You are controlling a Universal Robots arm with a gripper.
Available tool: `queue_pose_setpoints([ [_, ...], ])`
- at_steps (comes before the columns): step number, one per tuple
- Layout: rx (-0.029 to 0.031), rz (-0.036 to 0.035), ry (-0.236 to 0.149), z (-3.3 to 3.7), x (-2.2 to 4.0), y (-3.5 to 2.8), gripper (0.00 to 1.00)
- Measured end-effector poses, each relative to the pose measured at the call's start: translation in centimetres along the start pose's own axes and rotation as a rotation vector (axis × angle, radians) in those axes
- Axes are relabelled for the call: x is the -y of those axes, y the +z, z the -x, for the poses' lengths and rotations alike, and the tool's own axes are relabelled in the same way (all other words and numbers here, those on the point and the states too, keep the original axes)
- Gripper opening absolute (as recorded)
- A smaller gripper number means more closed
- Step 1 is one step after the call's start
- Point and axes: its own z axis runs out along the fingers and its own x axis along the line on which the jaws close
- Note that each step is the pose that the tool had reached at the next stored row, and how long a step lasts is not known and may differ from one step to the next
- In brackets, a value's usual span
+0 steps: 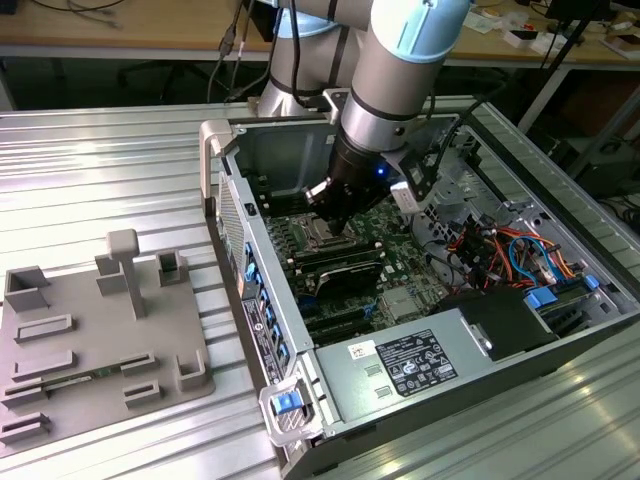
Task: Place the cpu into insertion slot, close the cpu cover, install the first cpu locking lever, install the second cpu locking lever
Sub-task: 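Install the second cpu locking lever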
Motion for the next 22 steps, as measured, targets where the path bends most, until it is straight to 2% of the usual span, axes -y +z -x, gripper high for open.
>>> queue_pose_setpoints([
  [3, -0.0011, 0.0002, 0.004, -0.01, 0.02, 0.13, 0.11],
  [7, -0.0036, 0.0009, 0.009, -0.01, 0.06, 0.93, 0.11],
  [10, -0.0061, 0.0019, 0.010, -0.03, 0.09, 1.27, 0.11],
  [14, -0.0069, 0.0036, 0.010, -0.53, 0.10, 1.78, 0.11],
  [19, -0.0101, 0.0082, 0.010, -0.77, 0.11, 2.15, 0.11],
  [21, -0.0114, 0.0135, 0.007, -0.88, 0.14, 2.30, 0.11],
  [22, -0.0117, 0.0140, 0.005, -0.90, 0.17, 2.32, 0.11],
])
